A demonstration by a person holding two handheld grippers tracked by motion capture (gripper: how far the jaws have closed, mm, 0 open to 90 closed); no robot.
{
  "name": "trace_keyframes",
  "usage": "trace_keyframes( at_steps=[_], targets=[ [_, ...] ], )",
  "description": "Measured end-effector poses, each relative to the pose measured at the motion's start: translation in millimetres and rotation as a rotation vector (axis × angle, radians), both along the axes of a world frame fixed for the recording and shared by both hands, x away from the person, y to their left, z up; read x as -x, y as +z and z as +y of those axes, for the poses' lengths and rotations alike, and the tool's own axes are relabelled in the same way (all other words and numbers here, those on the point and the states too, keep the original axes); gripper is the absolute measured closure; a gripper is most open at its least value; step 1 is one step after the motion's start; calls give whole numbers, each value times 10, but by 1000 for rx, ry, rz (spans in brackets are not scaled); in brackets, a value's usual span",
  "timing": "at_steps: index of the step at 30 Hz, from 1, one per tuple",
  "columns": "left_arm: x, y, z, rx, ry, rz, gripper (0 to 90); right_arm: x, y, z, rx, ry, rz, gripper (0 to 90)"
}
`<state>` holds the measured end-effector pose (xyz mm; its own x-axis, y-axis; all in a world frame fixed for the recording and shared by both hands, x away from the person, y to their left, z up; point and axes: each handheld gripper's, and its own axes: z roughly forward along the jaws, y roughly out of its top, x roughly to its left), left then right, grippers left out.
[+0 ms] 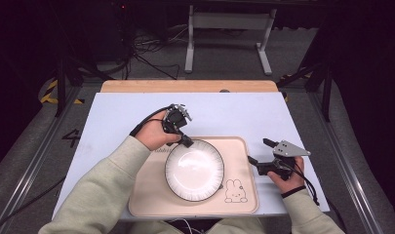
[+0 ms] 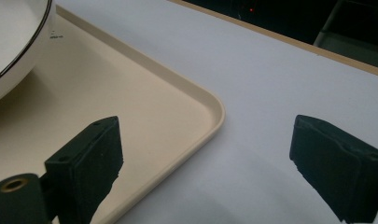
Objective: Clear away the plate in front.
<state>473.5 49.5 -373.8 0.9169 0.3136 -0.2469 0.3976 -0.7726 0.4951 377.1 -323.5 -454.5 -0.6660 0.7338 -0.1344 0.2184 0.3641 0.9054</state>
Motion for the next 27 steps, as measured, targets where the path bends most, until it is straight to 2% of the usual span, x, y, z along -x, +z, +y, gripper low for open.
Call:
trace_keyframes(
  at_steps=[5, 19, 27],
  targets=[
    [-15, -15, -3, -5, 5, 3, 846, 0, 1, 0, 2, -2, 0, 97],
    [-169, -176, 28, 34, 14, 77, 844, -1, 0, -1, 0, -1, 0, 97],
    [-218, -269, 40, 41, 31, 92, 837, 0, 0, 1, 1, -2, 0, 97]
  ],
)
